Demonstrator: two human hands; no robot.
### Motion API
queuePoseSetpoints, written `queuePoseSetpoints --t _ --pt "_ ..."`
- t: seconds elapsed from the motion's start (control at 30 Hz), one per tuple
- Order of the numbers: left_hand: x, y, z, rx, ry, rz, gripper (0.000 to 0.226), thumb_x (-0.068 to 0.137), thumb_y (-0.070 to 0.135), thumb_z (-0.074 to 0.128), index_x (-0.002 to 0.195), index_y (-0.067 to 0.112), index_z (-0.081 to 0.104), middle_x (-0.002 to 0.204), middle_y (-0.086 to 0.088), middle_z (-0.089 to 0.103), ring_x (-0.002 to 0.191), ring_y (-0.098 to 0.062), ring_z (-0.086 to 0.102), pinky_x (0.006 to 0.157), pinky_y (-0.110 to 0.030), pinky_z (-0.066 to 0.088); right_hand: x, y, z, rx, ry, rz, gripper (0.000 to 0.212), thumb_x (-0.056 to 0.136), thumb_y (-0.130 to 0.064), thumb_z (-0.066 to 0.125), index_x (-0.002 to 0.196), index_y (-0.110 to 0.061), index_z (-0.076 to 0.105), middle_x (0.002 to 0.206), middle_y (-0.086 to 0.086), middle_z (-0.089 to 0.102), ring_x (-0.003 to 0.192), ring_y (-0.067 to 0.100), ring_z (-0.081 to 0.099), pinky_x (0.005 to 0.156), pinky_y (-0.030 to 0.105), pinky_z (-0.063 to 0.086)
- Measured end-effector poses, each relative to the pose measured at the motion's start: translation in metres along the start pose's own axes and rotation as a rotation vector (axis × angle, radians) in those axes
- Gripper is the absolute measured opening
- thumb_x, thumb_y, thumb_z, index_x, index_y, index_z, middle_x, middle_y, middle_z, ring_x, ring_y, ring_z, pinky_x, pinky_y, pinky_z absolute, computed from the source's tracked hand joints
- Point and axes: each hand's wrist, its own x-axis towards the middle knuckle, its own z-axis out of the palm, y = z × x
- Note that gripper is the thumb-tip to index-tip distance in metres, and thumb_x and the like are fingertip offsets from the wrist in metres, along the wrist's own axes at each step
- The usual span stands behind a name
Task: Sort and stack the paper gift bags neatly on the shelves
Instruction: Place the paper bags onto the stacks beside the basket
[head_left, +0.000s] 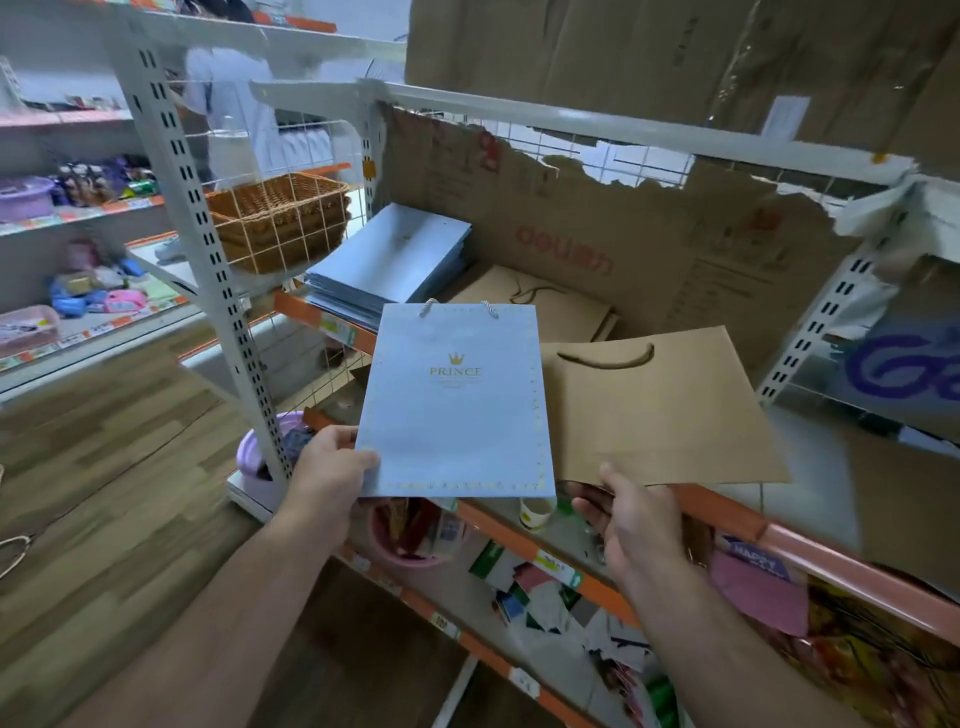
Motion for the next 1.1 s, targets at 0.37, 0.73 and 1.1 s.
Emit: queuePoseSetpoints --t 0.37,0.73,1.1 --pt "0.105 0.063 0.007 0.019 0.056 0.050 0.024 0.093 -0.012 0.049 0.108 0.005 0.055 0.099 -0.018 0.062 0.073 -0.035 0.064 0.042 -0.032 0.052 0.117 0.009 0.110 0.081 -0.038 0.077 0.016 0.098 -0.003 0.056 0.111 0.007 0.054 0.095 0.021 0.062 0.066 0.027 0.069 0.044 0.026 0.054" --pt "0.206 0.110 0.012 0.048 0.067 0.046 0.022 0.093 -0.006 0.054 0.106 0.012 0.059 0.100 -0.020 0.068 0.073 -0.036 0.068 0.060 -0.042 0.055 0.192 0.007 0.195 0.160 0.032 0.171 0.007 0.099 -0.005 0.056 0.102 0.001 0.055 0.094 0.020 0.064 0.059 0.022 0.073 0.044 0.024 0.052" --pt "0.316 0.149 -0.008 0.028 -0.117 0.084 0.024 0.090 -0.009 0.052 0.096 0.014 0.058 0.092 -0.020 0.069 0.067 -0.034 0.065 0.075 -0.056 0.047 0.218 0.026 0.277 0.202 0.183 0.147 0.015 0.099 -0.009 0.058 0.109 0.002 0.055 0.088 0.021 0.069 0.061 0.022 0.071 0.047 0.028 0.057"
